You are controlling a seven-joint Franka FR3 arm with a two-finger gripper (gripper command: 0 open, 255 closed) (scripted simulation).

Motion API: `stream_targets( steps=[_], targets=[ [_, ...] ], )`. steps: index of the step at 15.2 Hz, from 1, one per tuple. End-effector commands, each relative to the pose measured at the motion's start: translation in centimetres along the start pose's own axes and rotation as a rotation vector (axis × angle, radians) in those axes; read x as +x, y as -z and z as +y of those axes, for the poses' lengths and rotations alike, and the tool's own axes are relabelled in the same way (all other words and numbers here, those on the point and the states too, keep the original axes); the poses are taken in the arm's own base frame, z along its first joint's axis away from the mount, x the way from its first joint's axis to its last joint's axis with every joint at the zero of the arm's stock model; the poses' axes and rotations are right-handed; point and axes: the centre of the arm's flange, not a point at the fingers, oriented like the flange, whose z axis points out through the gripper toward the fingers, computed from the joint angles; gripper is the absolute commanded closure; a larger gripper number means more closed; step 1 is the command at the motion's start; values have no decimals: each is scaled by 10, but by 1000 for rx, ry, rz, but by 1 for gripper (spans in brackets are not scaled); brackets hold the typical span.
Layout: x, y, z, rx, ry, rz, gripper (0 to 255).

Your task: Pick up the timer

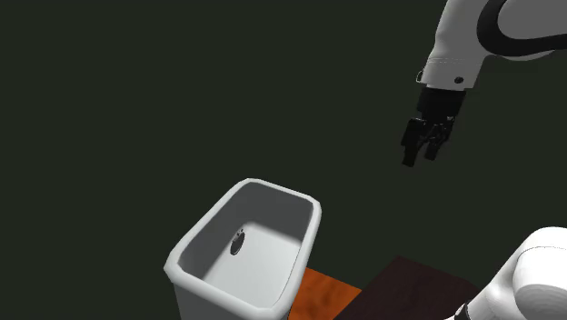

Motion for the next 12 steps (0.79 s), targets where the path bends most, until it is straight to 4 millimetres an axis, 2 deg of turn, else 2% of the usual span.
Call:
stream_targets(
  steps=[1,12],
  targets=[
    [0,0,0,0,0,0,0],
    [85,-95,-49,14,187,78,0]
  ],
)
